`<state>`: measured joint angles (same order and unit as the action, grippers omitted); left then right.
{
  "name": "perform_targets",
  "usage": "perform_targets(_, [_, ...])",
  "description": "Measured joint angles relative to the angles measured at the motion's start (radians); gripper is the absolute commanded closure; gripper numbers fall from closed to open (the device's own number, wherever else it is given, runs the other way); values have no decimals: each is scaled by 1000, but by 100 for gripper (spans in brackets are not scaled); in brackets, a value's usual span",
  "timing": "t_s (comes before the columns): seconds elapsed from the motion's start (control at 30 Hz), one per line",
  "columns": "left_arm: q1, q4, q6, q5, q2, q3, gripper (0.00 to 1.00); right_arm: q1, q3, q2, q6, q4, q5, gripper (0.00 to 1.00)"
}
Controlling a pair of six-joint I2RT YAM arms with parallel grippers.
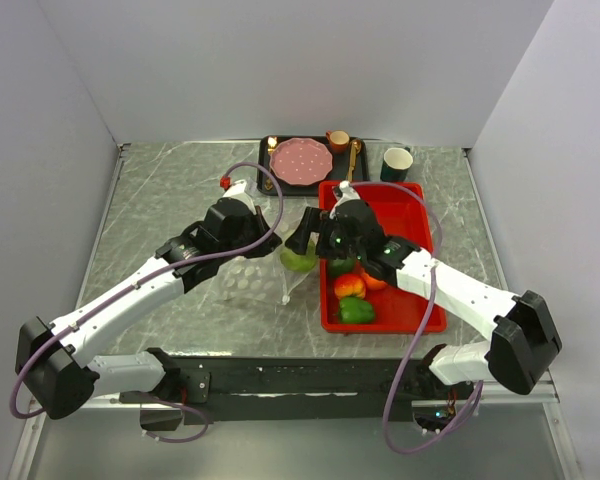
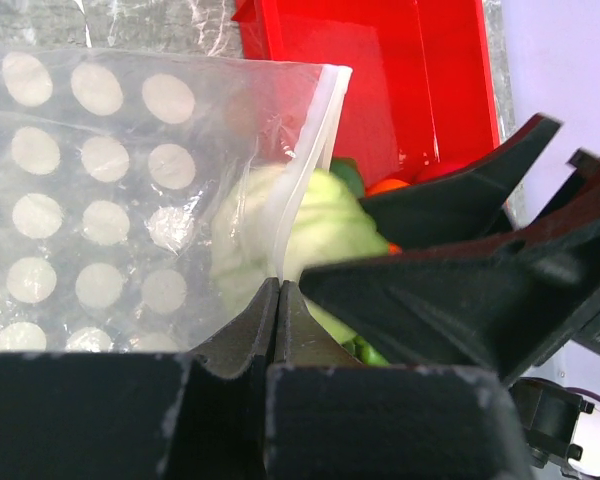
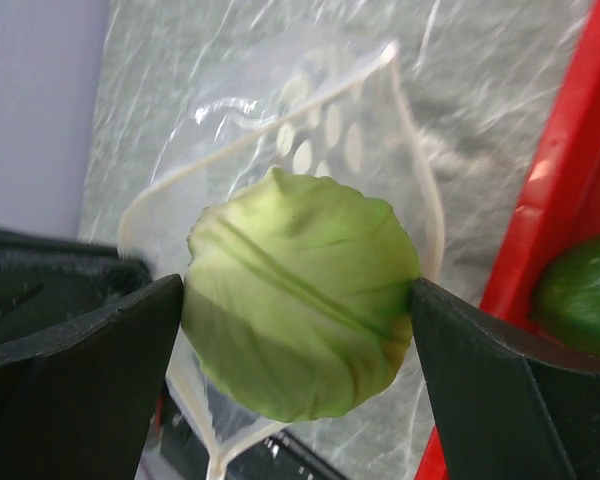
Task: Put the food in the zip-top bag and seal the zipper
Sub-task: Place the fake vegetable in the zipper food storage bag.
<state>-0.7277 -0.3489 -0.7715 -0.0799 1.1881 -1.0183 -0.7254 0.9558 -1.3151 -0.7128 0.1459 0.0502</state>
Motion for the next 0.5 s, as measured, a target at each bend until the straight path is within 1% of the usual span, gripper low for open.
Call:
perform_targets(0.13, [0, 0, 0, 0, 0, 0, 99, -2, 34, 0, 24, 32, -64, 0])
perform_targets(0.3, [0, -11, 0, 0, 0, 0, 99, 2, 53, -5, 34, 14, -30, 0])
perform_targets(0.37, [0, -12, 0, 0, 0, 0, 99, 1, 55, -16, 22, 21, -41, 0])
perform_targets(0.5, [0, -15, 0, -1, 0, 0, 99, 16, -1, -6, -25, -43, -12, 0])
